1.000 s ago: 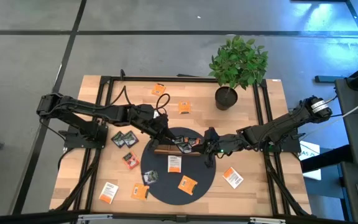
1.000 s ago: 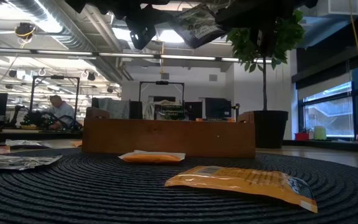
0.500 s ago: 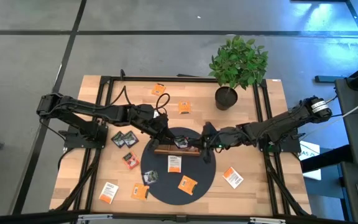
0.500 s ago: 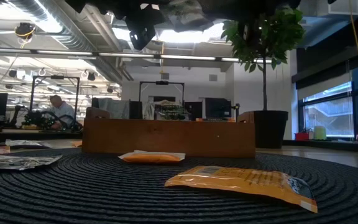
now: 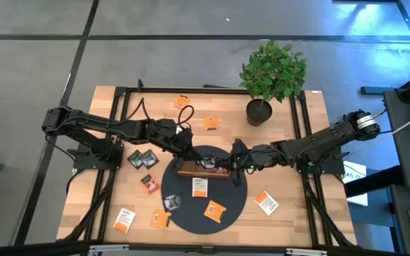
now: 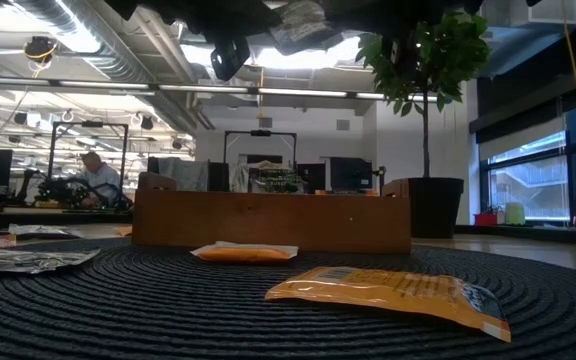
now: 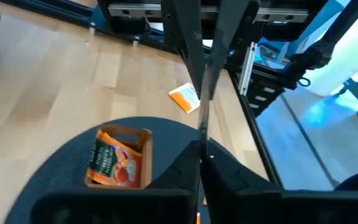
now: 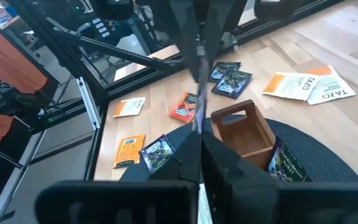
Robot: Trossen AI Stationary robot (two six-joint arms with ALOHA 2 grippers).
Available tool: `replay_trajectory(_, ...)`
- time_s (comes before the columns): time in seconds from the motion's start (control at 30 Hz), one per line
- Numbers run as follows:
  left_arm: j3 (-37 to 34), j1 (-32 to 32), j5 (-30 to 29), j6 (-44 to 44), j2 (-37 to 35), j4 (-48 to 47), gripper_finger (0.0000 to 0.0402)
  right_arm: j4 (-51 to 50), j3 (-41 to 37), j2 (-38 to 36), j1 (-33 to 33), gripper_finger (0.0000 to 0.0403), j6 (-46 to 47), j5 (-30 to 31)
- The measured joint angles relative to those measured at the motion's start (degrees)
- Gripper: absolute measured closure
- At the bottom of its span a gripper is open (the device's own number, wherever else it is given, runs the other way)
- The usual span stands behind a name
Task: Pick & Place Tea
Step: Put the black tea bag into the middle section of the wooden organizer
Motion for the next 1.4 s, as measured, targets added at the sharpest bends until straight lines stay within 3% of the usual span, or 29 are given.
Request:
replay_trajectory(0.27,0.0,0.0,-0.15,0.35,0.0,-0.26,0.0399,-2.76,0.0,-0.95,-0.44,0.031,-1.92,-6.05)
replay_trajectory(0.53,0.02,2.09,0.72,0.59,2.35,-5.44,0.0399,-21.93,0.02,-4.85,-2.8,0.0244,7.67,-5.96)
replay_trajectory(0.93,0.02,5.25,0.89,4.62,12.46,-8.2,0.0399,-23.76,0.0,-4.73,-3.8,0.0234,8.39,-5.95)
replay_trajectory(1.4,0.02,5.25,-2.79,8.74,13.0,-12.0,0.0399,-24.0,0.0,-4.73,-3.8,0.0234,8.28,-5.9)
